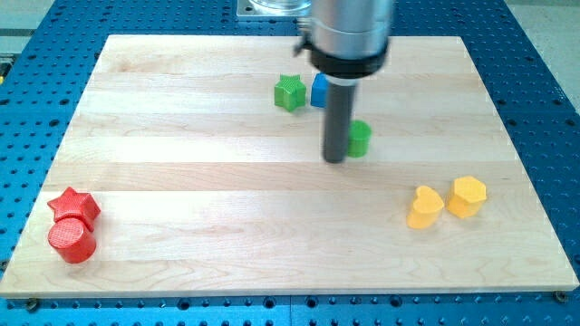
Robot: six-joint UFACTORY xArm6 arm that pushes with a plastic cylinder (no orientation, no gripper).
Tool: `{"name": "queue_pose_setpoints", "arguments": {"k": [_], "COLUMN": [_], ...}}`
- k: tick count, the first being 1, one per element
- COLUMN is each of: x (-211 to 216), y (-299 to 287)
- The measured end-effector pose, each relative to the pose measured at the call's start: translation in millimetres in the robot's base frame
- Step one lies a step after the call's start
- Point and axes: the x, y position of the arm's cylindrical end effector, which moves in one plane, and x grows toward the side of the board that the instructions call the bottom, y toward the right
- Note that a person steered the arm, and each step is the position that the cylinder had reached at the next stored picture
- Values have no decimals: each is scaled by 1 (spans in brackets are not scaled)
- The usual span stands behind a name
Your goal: Keep the hexagon at the top left side of the heart
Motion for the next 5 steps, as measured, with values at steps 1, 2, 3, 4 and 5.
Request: {"name": "queue_pose_setpoints", "arguments": {"k": [1,2,3,4,5], "x": [34,-40,-116,-60,-57], "y": [19,20,-35,-1,45]}}
